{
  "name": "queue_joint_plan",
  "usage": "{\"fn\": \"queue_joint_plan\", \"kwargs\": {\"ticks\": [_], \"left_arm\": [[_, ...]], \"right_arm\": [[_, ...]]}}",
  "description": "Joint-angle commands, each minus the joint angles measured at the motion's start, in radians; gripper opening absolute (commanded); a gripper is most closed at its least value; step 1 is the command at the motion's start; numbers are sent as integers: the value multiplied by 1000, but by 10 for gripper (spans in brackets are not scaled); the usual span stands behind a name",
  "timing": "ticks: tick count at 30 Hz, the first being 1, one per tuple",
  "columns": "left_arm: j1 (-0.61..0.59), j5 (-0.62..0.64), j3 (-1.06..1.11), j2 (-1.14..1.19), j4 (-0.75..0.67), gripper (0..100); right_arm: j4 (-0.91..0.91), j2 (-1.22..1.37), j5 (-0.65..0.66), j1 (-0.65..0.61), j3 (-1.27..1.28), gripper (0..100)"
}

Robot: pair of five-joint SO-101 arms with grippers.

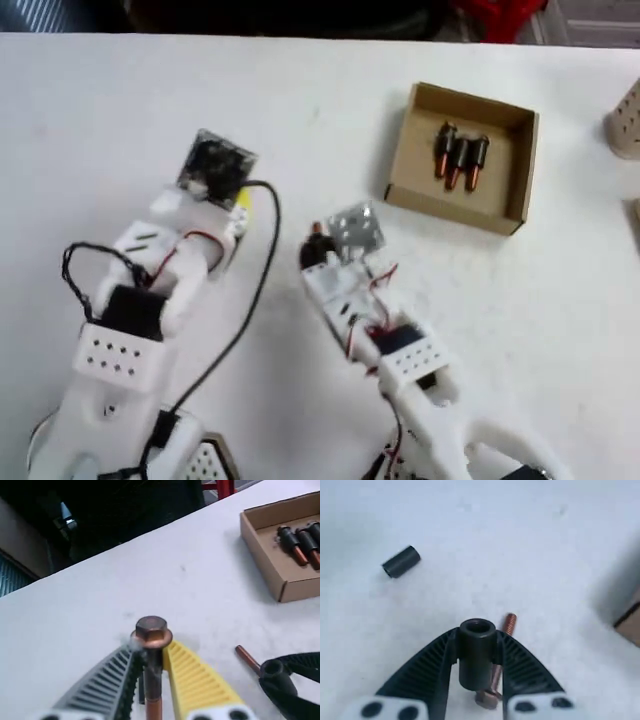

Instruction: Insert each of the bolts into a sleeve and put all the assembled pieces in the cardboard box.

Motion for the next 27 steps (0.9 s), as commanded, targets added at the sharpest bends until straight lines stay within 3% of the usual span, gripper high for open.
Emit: {"fn": "queue_joint_plan", "kwargs": {"ticks": [1,9,19,27], "left_arm": [[-67,9,51,-35,-120,20],[-88,14,143,-35,-256,20],[-87,14,153,-36,-262,20],[-88,6,153,-36,-265,20]], "right_arm": [[-354,-19,9,-101,61,16],[-492,-16,-48,-124,68,16],[-659,1,-48,-117,57,16],[-842,355,-48,-74,-81,16]]}}
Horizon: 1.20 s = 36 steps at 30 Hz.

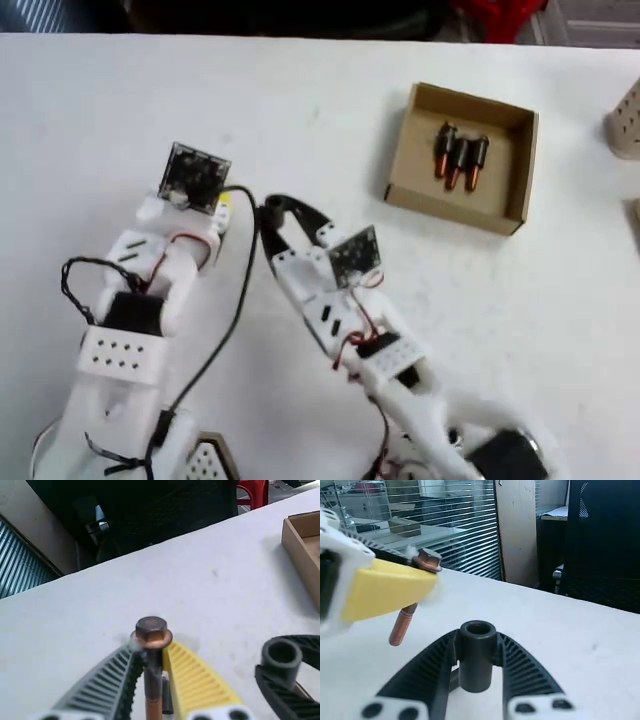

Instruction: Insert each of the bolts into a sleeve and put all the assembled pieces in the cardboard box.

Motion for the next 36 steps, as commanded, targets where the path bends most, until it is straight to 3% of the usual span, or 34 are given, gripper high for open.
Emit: {"fn": "queue_joint_plan", "kwargs": {"ticks": [1,4,11,14,17,23,32,36], "left_arm": [[-8,6,-8,-35,-52,20],[-7,6,38,-35,-170,20],[64,15,318,-35,-801,20],[133,17,356,-35,-914,20],[182,92,344,-35,-914,20],[153,313,252,-35,-816,20],[179,384,141,-240,-476,20],[254,382,141,-372,-341,20]], "right_arm": [[-170,193,-9,35,-91,16],[-288,295,-9,35,-86,16],[-479,360,-9,33,-25,16],[-481,364,-9,30,-25,16],[-481,364,-9,30,-23,16],[-483,366,-9,31,-23,16],[-478,366,-9,36,-23,16],[-478,366,-9,36,-21,16]]}}
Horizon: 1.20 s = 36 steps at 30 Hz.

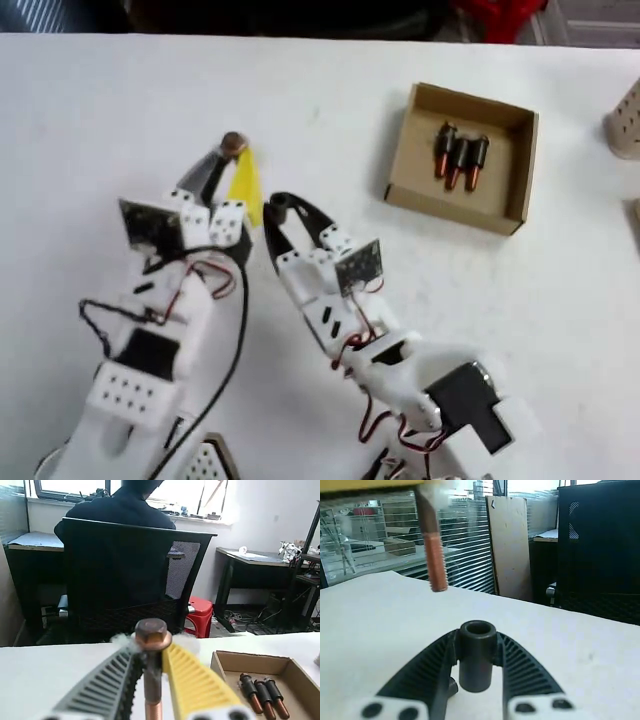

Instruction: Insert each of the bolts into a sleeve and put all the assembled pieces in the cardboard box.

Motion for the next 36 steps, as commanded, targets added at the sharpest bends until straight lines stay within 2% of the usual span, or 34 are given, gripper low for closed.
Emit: {"fn": "queue_joint_plan", "kwargs": {"ticks": [1,6,11,18,30,36], "left_arm": [[90,6,-72,-111,83,20],[108,3,-81,-61,75,20],[107,-14,-130,90,15,20],[111,-46,-203,260,11,20],[108,-48,-193,308,-29,20],[110,-48,-195,308,48,20]], "right_arm": [[-27,-4,-9,16,-2,16],[-33,-4,-9,8,21,16],[-33,-4,-9,7,26,16],[-33,-8,-9,5,28,16],[-33,-12,-9,7,28,16],[-33,-7,-9,8,28,16]]}}
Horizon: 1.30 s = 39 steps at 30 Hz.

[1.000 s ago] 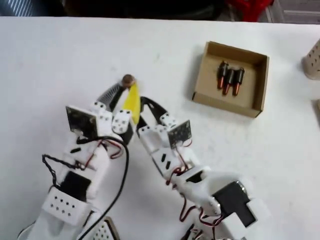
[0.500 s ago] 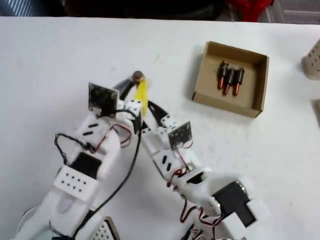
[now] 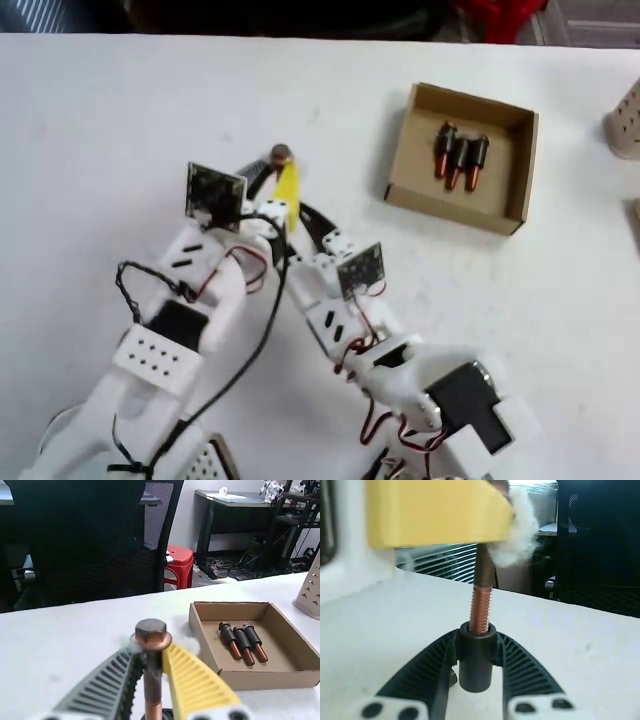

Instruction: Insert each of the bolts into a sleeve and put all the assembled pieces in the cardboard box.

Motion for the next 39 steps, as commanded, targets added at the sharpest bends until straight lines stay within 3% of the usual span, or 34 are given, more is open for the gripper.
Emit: {"fn": "queue_joint_plan", "kwargs": {"ticks": [1,9,15,17,23,27,35,39], "left_arm": [[12,-15,-68,-7,11,20],[13,-15,-69,-7,44,41],[15,-9,-71,-7,91,277],[13,-9,-68,-7,91,304],[5,-17,-75,-7,164,305],[2,-91,-68,-38,238,305],[-166,-95,-68,-303,420,303],[-211,-94,-25,-377,459,184]], "right_arm": [[-27,-7,-9,4,-6,16],[-22,-7,-9,4,-6,16],[-19,-5,-9,1,-6,16],[-5,-5,-9,1,-6,16],[7,-5,-9,1,-8,16],[7,-13,-9,7,-8,16],[77,-18,-8,39,-15,16],[185,-56,-8,113,-69,16]]}}
